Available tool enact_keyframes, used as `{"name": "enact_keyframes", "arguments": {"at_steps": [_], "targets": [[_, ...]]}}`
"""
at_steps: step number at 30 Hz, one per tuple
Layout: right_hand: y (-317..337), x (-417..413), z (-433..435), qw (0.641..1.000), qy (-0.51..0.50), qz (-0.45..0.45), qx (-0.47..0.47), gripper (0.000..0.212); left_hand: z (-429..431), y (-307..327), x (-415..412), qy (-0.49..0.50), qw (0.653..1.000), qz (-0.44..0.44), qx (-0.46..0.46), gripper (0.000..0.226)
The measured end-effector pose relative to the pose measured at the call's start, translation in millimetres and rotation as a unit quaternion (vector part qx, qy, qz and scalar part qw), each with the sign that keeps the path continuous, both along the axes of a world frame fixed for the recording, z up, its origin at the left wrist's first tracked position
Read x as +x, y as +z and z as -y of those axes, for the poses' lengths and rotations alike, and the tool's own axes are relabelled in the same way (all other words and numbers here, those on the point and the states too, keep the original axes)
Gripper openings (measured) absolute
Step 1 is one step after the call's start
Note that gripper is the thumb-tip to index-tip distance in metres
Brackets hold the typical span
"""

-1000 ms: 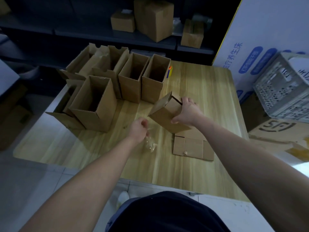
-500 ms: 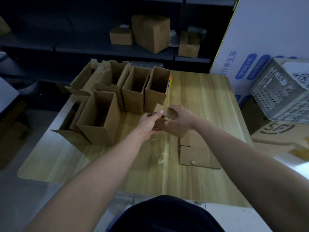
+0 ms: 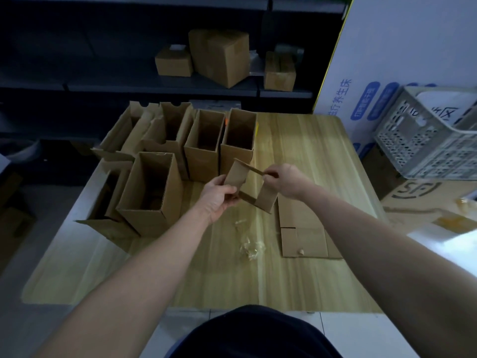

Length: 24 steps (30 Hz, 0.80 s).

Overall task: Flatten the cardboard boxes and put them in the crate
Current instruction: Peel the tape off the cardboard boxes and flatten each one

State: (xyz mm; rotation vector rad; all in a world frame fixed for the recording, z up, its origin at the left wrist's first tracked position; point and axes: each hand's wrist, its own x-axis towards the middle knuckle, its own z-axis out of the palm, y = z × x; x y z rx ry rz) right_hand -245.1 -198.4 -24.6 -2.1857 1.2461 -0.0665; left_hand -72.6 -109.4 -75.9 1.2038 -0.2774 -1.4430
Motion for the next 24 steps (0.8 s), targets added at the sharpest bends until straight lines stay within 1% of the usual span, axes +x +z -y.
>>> {"name": "enact_keyframes", "arguments": {"at_steps": [2, 3, 4, 5, 7, 9, 10, 12, 13, 16, 17, 18, 19, 22, 24], "targets": [[2, 3, -3, 1.000, -0.006, 0.004, -0.012, 0.030, 0, -1, 2, -0.011, 1.000, 0.025, 0.003, 0.063], [2, 6, -5, 1.000, -0.002, -0.003, -0.028, 0.032, 1, -1, 1, -0.019, 0.998, 0.050, 0.013, 0.064], [3, 10, -8, 0.999, 0.005, -0.009, -0.044, 0.034, 3, 0, 1, -0.026, 0.995, 0.095, 0.032, 0.064], [3, 14, -11, 0.998, 0.013, -0.014, -0.059, 0.035, 5, 0, 1, -0.032, 0.986, 0.155, 0.057, 0.064], [4, 22, -16, 0.996, 0.024, -0.023, -0.078, 0.035, 11, 3, 3, -0.032, 0.954, 0.279, 0.106, 0.064], [4, 25, -19, 0.995, 0.025, -0.020, -0.090, 0.035, 13, 4, 5, -0.018, 0.922, 0.369, 0.114, 0.062], [3, 25, -20, 0.995, 0.020, -0.014, -0.096, 0.034, 13, 4, 6, -0.010, 0.914, 0.394, 0.102, 0.059], [3, 23, -20, 0.995, -0.024, 0.021, -0.090, 0.028, 11, 3, 7, 0.006, 0.915, 0.398, 0.068, 0.052], [2, 22, -20, 0.994, -0.060, 0.047, -0.078, 0.031, 10, 2, 7, 0.014, 0.922, 0.384, 0.053, 0.050], [-1, 22, -20, 0.980, -0.168, 0.094, -0.049, 0.078, 5, -2, 2, 0.030, 0.933, 0.357, 0.023, 0.049], [-2, 23, -21, 0.975, -0.191, 0.101, -0.047, 0.086, 4, -2, 0, 0.025, 0.935, 0.355, 0.015, 0.044], [-4, 24, -21, 0.971, -0.208, 0.110, -0.047, 0.089, 3, -2, -2, 0.018, 0.934, 0.356, 0.001, 0.036], [-5, 24, -22, 0.966, -0.222, 0.121, -0.047, 0.086, 1, -1, -4, 0.014, 0.934, 0.357, -0.013, 0.033], [-9, 24, -21, 0.956, -0.253, 0.139, -0.046, 0.065, -2, 1, -6, 0.012, 0.941, 0.337, -0.037, 0.054], [-10, 23, -22, 0.952, -0.269, 0.147, -0.028, 0.061, -4, 2, -8, 0.003, 0.941, 0.335, -0.048, 0.051]]}}
